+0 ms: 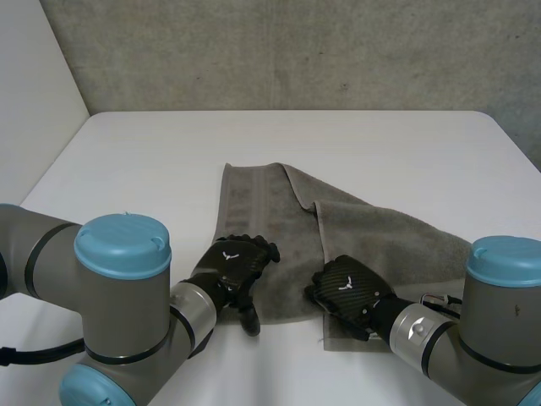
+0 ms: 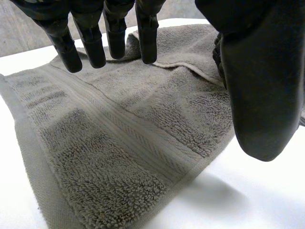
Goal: Fold the towel.
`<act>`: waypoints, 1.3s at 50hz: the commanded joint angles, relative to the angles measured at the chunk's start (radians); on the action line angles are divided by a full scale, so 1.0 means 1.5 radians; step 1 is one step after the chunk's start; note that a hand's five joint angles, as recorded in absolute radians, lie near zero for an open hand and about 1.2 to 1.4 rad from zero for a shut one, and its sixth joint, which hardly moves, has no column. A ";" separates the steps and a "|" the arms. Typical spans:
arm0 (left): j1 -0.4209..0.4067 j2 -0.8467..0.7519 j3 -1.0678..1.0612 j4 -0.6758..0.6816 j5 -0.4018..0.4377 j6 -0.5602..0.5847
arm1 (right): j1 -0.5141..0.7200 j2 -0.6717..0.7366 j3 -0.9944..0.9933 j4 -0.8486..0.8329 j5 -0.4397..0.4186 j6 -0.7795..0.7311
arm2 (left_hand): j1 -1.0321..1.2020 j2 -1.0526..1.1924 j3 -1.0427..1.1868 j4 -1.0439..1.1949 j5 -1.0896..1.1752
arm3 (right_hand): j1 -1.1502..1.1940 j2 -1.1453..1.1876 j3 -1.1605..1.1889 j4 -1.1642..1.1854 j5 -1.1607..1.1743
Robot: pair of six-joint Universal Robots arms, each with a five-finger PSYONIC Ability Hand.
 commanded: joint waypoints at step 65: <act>-0.005 -0.005 -0.010 0.104 -0.002 -0.031 | -0.165 0.024 -0.265 0.147 -0.128 0.286 | -0.040 -0.035 -0.037 -0.042 -0.021 | 0.081 0.085 0.082 0.082 0.087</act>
